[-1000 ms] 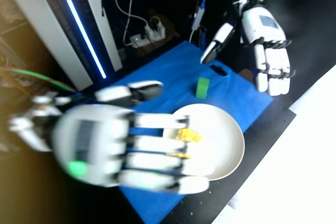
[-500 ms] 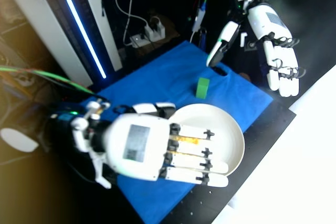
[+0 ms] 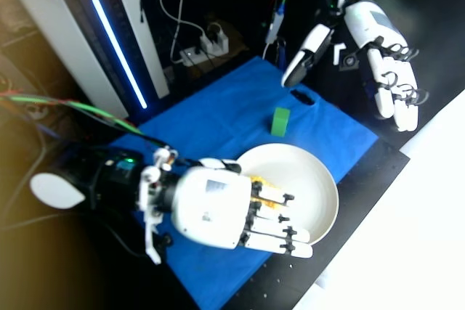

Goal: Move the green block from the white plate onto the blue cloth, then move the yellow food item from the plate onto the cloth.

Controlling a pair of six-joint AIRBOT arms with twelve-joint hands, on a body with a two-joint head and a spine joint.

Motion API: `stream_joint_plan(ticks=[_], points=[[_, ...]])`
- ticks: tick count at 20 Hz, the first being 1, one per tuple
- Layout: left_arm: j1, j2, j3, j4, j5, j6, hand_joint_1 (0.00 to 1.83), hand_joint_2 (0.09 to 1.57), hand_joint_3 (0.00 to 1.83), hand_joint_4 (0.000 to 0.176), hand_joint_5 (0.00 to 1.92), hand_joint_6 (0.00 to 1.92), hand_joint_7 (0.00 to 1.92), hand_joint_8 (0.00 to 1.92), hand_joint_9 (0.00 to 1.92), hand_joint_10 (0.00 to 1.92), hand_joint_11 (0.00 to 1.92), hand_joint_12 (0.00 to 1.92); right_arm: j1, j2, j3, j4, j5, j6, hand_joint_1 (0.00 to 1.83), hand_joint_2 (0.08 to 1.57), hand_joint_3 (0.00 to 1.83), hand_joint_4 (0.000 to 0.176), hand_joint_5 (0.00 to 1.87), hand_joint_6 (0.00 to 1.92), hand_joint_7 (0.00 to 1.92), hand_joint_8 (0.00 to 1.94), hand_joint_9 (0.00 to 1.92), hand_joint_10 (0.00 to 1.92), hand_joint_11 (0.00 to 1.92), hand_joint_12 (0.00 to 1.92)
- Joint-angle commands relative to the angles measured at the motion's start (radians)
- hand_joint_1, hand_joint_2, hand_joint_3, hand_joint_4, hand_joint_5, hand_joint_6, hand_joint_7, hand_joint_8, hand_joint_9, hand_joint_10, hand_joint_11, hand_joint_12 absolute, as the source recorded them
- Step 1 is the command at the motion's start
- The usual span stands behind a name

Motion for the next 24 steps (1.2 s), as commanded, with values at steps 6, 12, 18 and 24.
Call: stream_joint_plan(ticks=[6, 12, 18, 24], points=[[-0.019, -0.014, 0.001, -0.017, -0.097, -0.005, 0.64, 0.74, 0.00, 0.176, 0.03, 0.00, 0.18, 0.01, 0.26, 0.01, 0.21, 0.16, 0.020, -0.018, 0.026, 0.020, 0.076, 0.002, 0.89, 0.91, 0.01, 0.073, 0.68, 0.02, 0.80, 0.01, 0.19, 0.01, 0.00, 0.00], [-0.028, -0.016, 0.001, -0.017, -0.101, -0.005, 0.63, 0.72, 0.00, 0.176, 0.02, 0.00, 0.19, 0.00, 0.28, 0.01, 0.21, 0.16, 0.019, -0.033, 0.044, 0.020, 0.067, 0.002, 1.30, 1.00, 0.00, 0.000, 0.91, 0.00, 1.16, 0.49, 0.37, 0.01, 0.00, 0.00], [-0.029, -0.015, 0.002, -0.017, -0.100, -0.005, 0.62, 0.73, 0.00, 0.176, 0.03, 0.00, 0.20, 0.01, 0.28, 0.01, 0.21, 0.16, 0.027, -0.039, 0.051, 0.022, 0.067, 0.002, 1.24, 1.07, 0.00, 0.006, 1.14, 0.72, 1.00, 0.93, 0.48, 0.02, 0.00, 0.49], [-0.020, -0.007, 0.013, -0.043, -0.098, -0.006, 0.55, 0.75, 0.01, 0.176, 0.01, 0.01, 0.15, 0.00, 0.23, 0.00, 0.20, 0.15, 0.096, 0.002, -0.016, -0.003, 0.097, 0.002, 1.22, 1.09, 0.00, 0.030, 1.08, 0.82, 0.98, 0.98, 0.53, 0.02, 0.00, 0.95]])
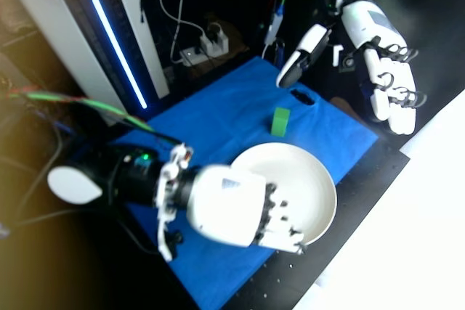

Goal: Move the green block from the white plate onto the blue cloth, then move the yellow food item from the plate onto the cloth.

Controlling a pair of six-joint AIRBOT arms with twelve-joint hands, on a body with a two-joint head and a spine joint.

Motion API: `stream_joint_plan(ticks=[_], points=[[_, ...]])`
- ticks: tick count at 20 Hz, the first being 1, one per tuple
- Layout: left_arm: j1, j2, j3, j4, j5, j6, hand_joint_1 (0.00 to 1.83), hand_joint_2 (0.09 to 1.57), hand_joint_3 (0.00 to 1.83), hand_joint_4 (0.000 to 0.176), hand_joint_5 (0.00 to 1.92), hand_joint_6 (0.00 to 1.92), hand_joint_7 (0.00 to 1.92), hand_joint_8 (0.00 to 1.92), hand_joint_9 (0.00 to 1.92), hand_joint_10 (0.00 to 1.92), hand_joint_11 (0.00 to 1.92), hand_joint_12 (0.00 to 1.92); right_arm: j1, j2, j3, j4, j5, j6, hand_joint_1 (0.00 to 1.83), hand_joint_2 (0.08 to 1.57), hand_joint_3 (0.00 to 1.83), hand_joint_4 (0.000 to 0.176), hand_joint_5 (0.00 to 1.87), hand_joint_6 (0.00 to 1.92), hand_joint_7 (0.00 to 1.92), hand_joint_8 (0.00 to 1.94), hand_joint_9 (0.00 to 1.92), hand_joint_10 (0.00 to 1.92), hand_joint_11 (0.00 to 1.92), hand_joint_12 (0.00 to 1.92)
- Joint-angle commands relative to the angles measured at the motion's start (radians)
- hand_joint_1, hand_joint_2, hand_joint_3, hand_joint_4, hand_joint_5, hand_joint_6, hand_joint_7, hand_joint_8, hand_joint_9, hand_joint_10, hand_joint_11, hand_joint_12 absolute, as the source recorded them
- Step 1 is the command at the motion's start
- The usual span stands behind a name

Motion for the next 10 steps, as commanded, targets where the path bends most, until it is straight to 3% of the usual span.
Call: stream_joint_plan(ticks=[1, 3, 4, 5, 6, 7, 8, 9, 10], points=[[-0.006, 0.006, 0.010, -0.039, -0.097, -0.006, 0.55, 0.75, 0.01, 0.176, 0.02, 0.01, 0.15, 0.00, 0.23, 0.00, 0.20, 0.15, 0.017, 0.020, -0.013, 0.021, 0.126, -0.002, 1.23, 1.10, 0.00, 0.000, 1.11, 0.81, 0.95, 0.99, 0.58, 0.04, 0.00, 1.10], [-0.003, 0.010, 0.009, -0.039, -0.092, -0.006, 0.57, 0.75, 0.00, 0.176, 0.04, 0.01, 0.16, 0.00, 0.23, 0.00, 0.19, 0.14, 0.024, 0.055, -0.056, 0.021, 0.165, -0.002, 1.23, 1.08, 0.00, 0.020, 1.10, 0.82, 1.00, 0.91, 0.66, 0.07, 0.00, 1.13], [-0.001, 0.013, 0.009, -0.039, -0.089, -0.006, 0.58, 0.76, 0.01, 0.176, 0.05, 0.01, 0.18, 0.01, 0.23, 0.00, 0.19, 0.14, 0.025, 0.076, -0.083, 0.021, 0.186, -0.002, 1.23, 1.07, 0.00, 0.039, 1.09, 0.81, 1.06, 0.84, 0.85, 0.15, 0.10, 1.41], [0.002, 0.016, 0.008, -0.039, -0.085, -0.006, 0.59, 0.76, 0.00, 0.176, 0.06, 0.01, 0.18, 0.01, 0.24, 0.00, 0.19, 0.14, 0.025, 0.100, -0.112, 0.015, 0.209, -0.002, 1.24, 1.07, 0.00, 0.004, 1.12, 0.81, 1.05, 0.81, 0.85, 0.14, 0.02, 1.37], [0.005, 0.018, 0.008, -0.039, -0.081, -0.007, 0.59, 0.75, 0.00, 0.176, 0.05, 0.01, 0.19, 0.01, 0.23, 0.00, 0.19, 0.14, 0.025, 0.136, -0.155, 0.001, 0.229, -0.002, 1.24, 1.07, 0.00, 0.029, 1.13, 0.75, 1.04, 0.87, 1.02, 0.21, 0.36, 1.54], [0.007, 0.020, 0.008, -0.045, -0.080, -0.007, 0.59, 0.75, 0.00, 0.176, 0.04, 0.00, 0.18, 0.01, 0.21, 0.00, 0.17, 0.13, 0.025, 0.162, -0.187, -0.009, 0.243, -0.002, 1.18, 1.05, 0.01, 0.000, 1.14, 0.68, 0.94, 0.44, 0.60, 0.48, 0.14, 1.65], [0.010, 0.023, 0.007, -0.051, -0.081, -0.007, 0.58, 0.75, 0.00, 0.176, 0.04, 0.00, 0.19, 0.01, 0.23, 0.01, 0.18, 0.13, 0.025, 0.192, -0.225, -0.020, 0.257, -0.002, 1.24, 1.08, 0.01, 0.000, 1.16, 0.72, 0.92, 0.88, 0.68, 0.44, 0.19, 1.60], [0.012, 0.026, 0.006, -0.054, -0.081, -0.007, 0.58, 0.75, 0.00, 0.176, 0.04, 0.00, 0.19, 0.01, 0.23, 0.01, 0.18, 0.13, 0.025, 0.216, -0.246, -0.039, 0.266, -0.002, 1.24, 1.08, 0.01, 0.000, 1.16, 0.72, 0.92, 0.88, 0.68, 0.44, 0.19, 1.60], [0.018, 0.032, 0.003, -0.058, -0.081, -0.007, 0.52, 0.78, 0.01, 0.176, 0.02, 0.00, 0.21, 0.01, 0.24, 0.01, 0.20, 0.14, 0.022, 0.235, -0.255, -0.080, 0.292, -0.002, 1.09, 1.07, 0.00, 0.085, 1.08, 0.82, 0.81, 0.12, 0.60, 0.11, 0.01, 1.38]])
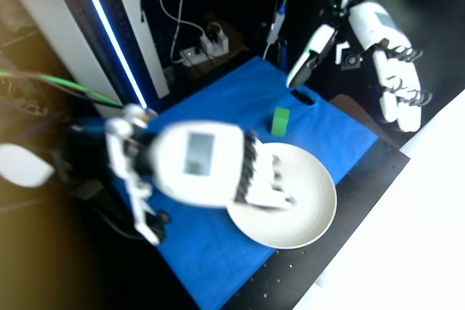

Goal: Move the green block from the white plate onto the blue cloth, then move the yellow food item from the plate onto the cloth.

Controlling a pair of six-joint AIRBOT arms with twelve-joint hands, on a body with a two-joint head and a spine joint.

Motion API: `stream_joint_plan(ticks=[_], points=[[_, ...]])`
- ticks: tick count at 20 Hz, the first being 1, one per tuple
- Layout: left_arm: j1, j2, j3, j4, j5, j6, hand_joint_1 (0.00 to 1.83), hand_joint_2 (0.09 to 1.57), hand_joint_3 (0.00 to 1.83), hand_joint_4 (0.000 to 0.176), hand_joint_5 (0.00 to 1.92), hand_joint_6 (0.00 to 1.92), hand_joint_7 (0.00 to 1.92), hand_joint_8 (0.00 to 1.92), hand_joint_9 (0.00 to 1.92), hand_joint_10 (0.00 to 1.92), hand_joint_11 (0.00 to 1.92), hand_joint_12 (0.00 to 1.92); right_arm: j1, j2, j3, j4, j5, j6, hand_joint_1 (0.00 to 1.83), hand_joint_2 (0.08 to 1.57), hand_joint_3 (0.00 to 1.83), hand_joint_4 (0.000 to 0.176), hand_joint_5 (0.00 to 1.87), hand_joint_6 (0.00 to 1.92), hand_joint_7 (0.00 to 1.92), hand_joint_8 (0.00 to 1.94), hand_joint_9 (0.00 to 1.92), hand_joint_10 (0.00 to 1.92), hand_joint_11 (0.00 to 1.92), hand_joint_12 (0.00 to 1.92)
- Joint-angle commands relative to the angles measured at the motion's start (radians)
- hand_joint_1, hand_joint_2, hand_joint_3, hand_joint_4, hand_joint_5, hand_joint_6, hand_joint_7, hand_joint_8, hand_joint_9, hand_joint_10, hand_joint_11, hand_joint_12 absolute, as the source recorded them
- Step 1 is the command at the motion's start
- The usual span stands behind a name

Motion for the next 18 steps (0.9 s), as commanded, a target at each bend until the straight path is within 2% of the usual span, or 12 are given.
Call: stream_joint_plan(ticks=[1, 2, 3, 4, 6, 8, 10, 11, 13, 14, 16, 18], points=[[-0.004, 0.005, -0.001, -0.031, -0.098, -0.006, 0.49, 0.78, 0.01, 0.176, 0.02, 0.00, 0.22, 0.01, 0.25, 0.01, 0.21, 0.14, 0.000, 0.002, 0.003, 0.024, 0.130, -0.002, 1.10, 1.06, 0.00, 0.053, 1.10, 0.78, 0.75, 0.03, 0.52, 0.04, 0.00, 1.26], [-0.003, 0.006, -0.001, -0.032, -0.098, -0.006, 0.48, 0.79, 0.01, 0.176, 0.02, 0.00, 0.22, 0.01, 0.25, 0.01, 0.20, 0.14, -0.008, 0.006, 0.001, 0.020, 0.141, -0.002, 1.14, 1.04, 0.00, 0.000, 1.14, 0.71, 0.77, 0.01, 0.52, 0.02, 0.00, 1.17], [-0.002, 0.006, -0.002, -0.033, -0.098, -0.006, 0.48, 0.79, 0.01, 0.176, 0.02, 0.00, 0.22, 0.01, 0.25, 0.01, 0.20, 0.14, -0.017, 0.012, -0.007, 0.016, 0.147, -0.002, 1.14, 1.04, 0.00, 0.000, 1.14, 0.71, 0.77, 0.01, 0.52, 0.02, 0.00, 1.17], [0.002, 0.007, -0.003, -0.034, -0.099, -0.006, 0.49, 0.81, 0.01, 0.176, 0.06, 0.01, 0.25, 0.02, 0.27, 0.01, 0.22, 0.14, -0.031, 0.027, -0.029, 0.003, 0.151, -0.002, 1.26, 1.02, 0.00, 0.003, 1.15, 0.71, 1.27, 0.40, 0.97, 0.06, 0.05, 1.31], [0.006, 0.007, -0.004, -0.034, -0.099, -0.006, 0.47, 0.82, 0.01, 0.176, 0.06, 0.00, 0.26, 0.01, 0.28, 0.01, 0.23, 0.14, -0.051, 0.046, -0.059, -0.016, 0.152, -0.002, 1.26, 1.01, 0.00, 0.034, 1.18, 0.62, 1.30, 0.43, 0.86, 0.03, 0.01, 0.99], [0.011, 0.009, -0.004, -0.041, -0.102, -0.006, 0.48, 0.83, 0.01, 0.176, 0.07, 0.00, 0.26, 0.00, 0.29, 0.01, 0.24, 0.14, -0.073, 0.060, -0.078, -0.019, 0.156, -0.002, 1.26, 1.01, 0.00, 0.017, 1.21, 0.52, 1.29, 0.50, 0.78, 0.01, 0.00, 0.98], [0.018, 0.010, -0.005, -0.046, -0.105, -0.006, 0.49, 0.81, 0.00, 0.176, 0.08, 0.01, 0.27, 0.00, 0.31, 0.01, 0.25, 0.14, -0.096, 0.068, -0.088, -0.019, 0.160, -0.002, 1.25, 1.02, 0.00, 0.037, 1.20, 0.54, 1.24, 0.60, 0.71, 0.00, 0.00, 1.15], [0.019, 0.010, -0.005, -0.046, -0.105, -0.006, 0.48, 0.81, 0.00, 0.174, 0.07, 0.00, 0.26, 0.00, 0.31, 0.01, 0.24, 0.14, -0.104, 0.072, -0.094, -0.021, 0.160, -0.002, 1.12, 1.01, 0.00, 0.148, 1.21, 0.56, 1.15, 0.27, 0.68, 0.00, 0.00, 1.15], [0.020, 0.010, -0.006, -0.047, -0.105, -0.006, 0.50, 0.79, 0.00, 0.176, 0.07, 0.00, 0.25, 0.00, 0.30, 0.00, 0.25, 0.14, -0.122, 0.076, -0.097, -0.023, 0.160, -0.002, 0.89, 0.85, 0.00, 0.077, 0.77, 0.05, 0.86, 0.00, 0.50, 0.00, 0.00, 1.09], [0.021, 0.010, -0.006, -0.047, -0.105, -0.006, 0.50, 0.79, 0.00, 0.176, 0.07, 0.00, 0.25, 0.00, 0.30, 0.00, 0.25, 0.14, -0.124, 0.076, -0.097, -0.023, 0.160, -0.002, 0.89, 0.85, 0.00, 0.077, 0.77, 0.05, 0.86, 0.00, 0.50, 0.00, 0.00, 1.09], [0.024, 0.010, -0.007, -0.047, -0.106, -0.006, 0.53, 0.74, 0.00, 0.176, 0.06, 0.00, 0.26, 0.00, 0.30, 0.00, 0.25, 0.14, -0.127, 0.074, -0.098, -0.023, 0.160, -0.002, 0.78, 0.74, 0.00, 0.129, 0.33, 0.00, 0.40, 0.00, 0.30, 0.00, 0.00, 0.77], [0.025, 0.010, -0.007, -0.049, -0.107, -0.006, 0.50, 0.77, 0.00, 0.176, 0.06, 0.00, 0.26, 0.00, 0.30, 0.00, 0.25, 0.14, -0.127, 0.075, -0.097, -0.021, 0.160, -0.002, 0.75, 0.67, 0.00, 0.124, 0.18, 0.01, 0.22, 0.01, 0.18, 0.00, 0.00, 0.34]])
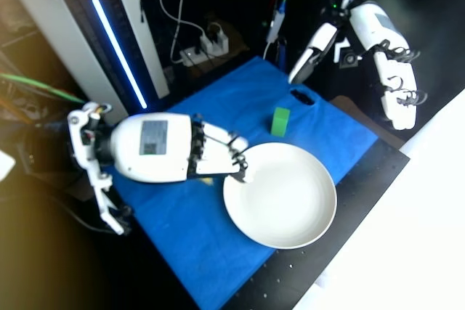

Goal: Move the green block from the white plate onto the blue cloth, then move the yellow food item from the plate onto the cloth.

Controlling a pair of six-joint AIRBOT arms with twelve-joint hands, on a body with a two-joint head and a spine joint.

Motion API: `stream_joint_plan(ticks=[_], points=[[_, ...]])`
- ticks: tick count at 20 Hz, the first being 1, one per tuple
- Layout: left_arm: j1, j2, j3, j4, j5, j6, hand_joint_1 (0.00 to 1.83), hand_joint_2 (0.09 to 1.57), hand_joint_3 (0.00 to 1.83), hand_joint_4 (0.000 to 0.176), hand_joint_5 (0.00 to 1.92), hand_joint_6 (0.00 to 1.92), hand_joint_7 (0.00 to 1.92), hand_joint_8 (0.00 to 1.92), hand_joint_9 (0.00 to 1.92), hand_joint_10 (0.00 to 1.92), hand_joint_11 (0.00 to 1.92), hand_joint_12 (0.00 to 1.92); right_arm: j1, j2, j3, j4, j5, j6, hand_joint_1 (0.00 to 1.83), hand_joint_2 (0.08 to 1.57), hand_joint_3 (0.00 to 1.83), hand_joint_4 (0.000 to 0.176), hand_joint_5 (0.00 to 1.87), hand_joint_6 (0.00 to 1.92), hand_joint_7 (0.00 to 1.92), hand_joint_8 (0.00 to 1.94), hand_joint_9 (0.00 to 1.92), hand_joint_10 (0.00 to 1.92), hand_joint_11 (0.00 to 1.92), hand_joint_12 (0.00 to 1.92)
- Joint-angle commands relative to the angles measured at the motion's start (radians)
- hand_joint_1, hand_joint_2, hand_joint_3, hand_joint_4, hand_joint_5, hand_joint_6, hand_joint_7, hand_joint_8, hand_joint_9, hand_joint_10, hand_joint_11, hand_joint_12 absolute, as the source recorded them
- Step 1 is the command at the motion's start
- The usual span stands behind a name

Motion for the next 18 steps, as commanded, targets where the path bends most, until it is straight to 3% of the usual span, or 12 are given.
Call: stream_joint_plan(ticks=[1, 2, 3, 4, 5, 8, 10, 12, 14, 15, 16, 18], points=[[-0.001, 0.003, -0.001, -0.029, -0.109, -0.007, 0.50, 0.77, 0.00, 0.176, 0.06, 0.00, 0.26, 0.00, 0.30, 0.00, 0.25, 0.14, 0.007, 0.000, -0.002, 0.042, 0.104, -0.002, 0.75, 0.67, 0.00, 0.124, 0.18, 0.01, 0.22, 0.01, 0.18, 0.00, 0.00, 0.34], [-0.001, 0.003, -0.001, -0.030, -0.110, -0.007, 0.49, 0.77, 0.00, 0.176, 0.05, 0.00, 0.26, 0.00, 0.28, 0.00, 0.24, 0.13, 0.007, 0.001, -0.001, 0.044, 0.104, -0.002, 0.73, 0.65, 0.00, 0.148, 0.06, 0.00, 0.12, 0.00, 0.07, 0.00, 0.00, 0.01], [-0.001, 0.003, -0.001, -0.031, -0.110, -0.007, 0.49, 0.77, 0.00, 0.176, 0.05, 0.00, 0.26, 0.00, 0.28, 0.00, 0.24, 0.13, 0.007, 0.003, -0.001, 0.051, 0.104, -0.002, 0.73, 0.65, 0.00, 0.148, 0.06, 0.00, 0.12, 0.00, 0.07, 0.00, 0.00, 0.01], [0.000, 0.003, -0.001, -0.031, -0.111, -0.007, 0.49, 0.78, 0.00, 0.176, 0.04, 0.00, 0.27, 0.00, 0.29, 0.00, 0.23, 0.13, 0.007, 0.005, 0.007, 0.069, 0.104, -0.002, 0.68, 0.61, 0.00, 0.174, 0.00, 0.00, 0.04, 0.00, 0.02, 0.00, 0.00, 0.00], [0.001, 0.003, -0.001, -0.032, -0.112, -0.007, 0.51, 0.76, 0.00, 0.176, 0.04, 0.00, 0.26, 0.00, 0.28, 0.00, 0.23, 0.13, 0.007, 0.005, 0.010, 0.076, 0.104, -0.002, 0.69, 0.60, 0.00, 0.160, 0.00, 0.00, 0.02, 0.00, 0.02, 0.00, 0.00, 0.00], [0.011, 0.007, -0.013, -0.037, -0.141, -0.007, 0.49, 0.79, 0.01, 0.176, 0.03, 0.00, 0.25, 0.00, 0.26, 0.00, 0.21, 0.12, 0.007, 0.008, 0.032, 0.143, 0.106, -0.002, 0.68, 0.61, 0.00, 0.176, 0.00, 0.00, 0.00, 0.00, 0.00, 0.00, 0.00, 0.00], [0.011, 0.014, -0.030, -0.037, -0.187, -0.007, 0.49, 0.79, 0.01, 0.176, 0.05, 0.01, 0.26, 0.00, 0.28, 0.01, 0.22, 0.12, 0.007, 0.004, 0.069, 0.201, 0.127, -0.002, 0.61, 0.66, 0.01, 0.162, 0.01, 0.00, 0.00, 0.00, 0.00, 0.00, 0.00, 0.00], [0.009, 0.021, -0.040, -0.037, -0.205, -0.007, 0.42, 0.79, 0.00, 0.176, 0.04, 0.00, 0.25, 0.00, 0.26, 0.00, 0.22, 0.12, 0.007, 0.001, 0.095, 0.245, 0.165, -0.002, 0.38, 0.80, 0.01, 0.172, 0.00, 0.00, 0.00, 0.00, 0.00, 0.00, 0.00, 0.00], [0.010, 0.028, -0.048, -0.037, -0.215, -0.007, 0.36, 0.80, 0.01, 0.160, 0.00, 0.00, 0.23, 0.00, 0.22, 0.00, 0.22, 0.12, 0.008, -0.007, 0.110, 0.289, 0.181, -0.002, 0.11, 0.94, 0.02, 0.144, 0.00, 0.00, 0.00, 0.00, 0.00, 0.00, 0.03, 0.02], [0.016, 0.028, -0.049, -0.038, -0.220, -0.007, 0.34, 0.81, 0.01, 0.171, 0.00, 0.00, 0.23, 0.00, 0.21, 0.00, 0.22, 0.12, 0.008, -0.005, 0.113, 0.309, 0.188, -0.002, 0.08, 0.94, 0.02, 0.138, 0.00, 0.00, 0.00, 0.00, 0.00, 0.00, 0.00, 0.00], [0.017, 0.028, -0.051, -0.038, -0.225, -0.007, 0.33, 0.82, 0.01, 0.175, 0.00, 0.00, 0.23, 0.00, 0.22, 0.01, 0.22, 0.12, 0.008, -0.001, 0.114, 0.319, 0.192, -0.002, 0.12, 0.95, 0.02, 0.168, 0.00, 0.00, 0.00, 0.00, 0.00, 0.00, 0.00, 0.00], [0.026, 0.034, -0.062, -0.043, -0.255, -0.007, 0.24, 0.83, 0.01, 0.176, 0.03, 0.01, 0.26, 0.01, 0.25, 0.01, 0.24, 0.13, 0.008, 0.007, 0.115, 0.340, 0.205, -0.002, 0.03, 0.91, 0.00, 0.176, 0.00, 0.00, 0.00, 0.00, 0.00, 0.00, 0.00, 0.00]])
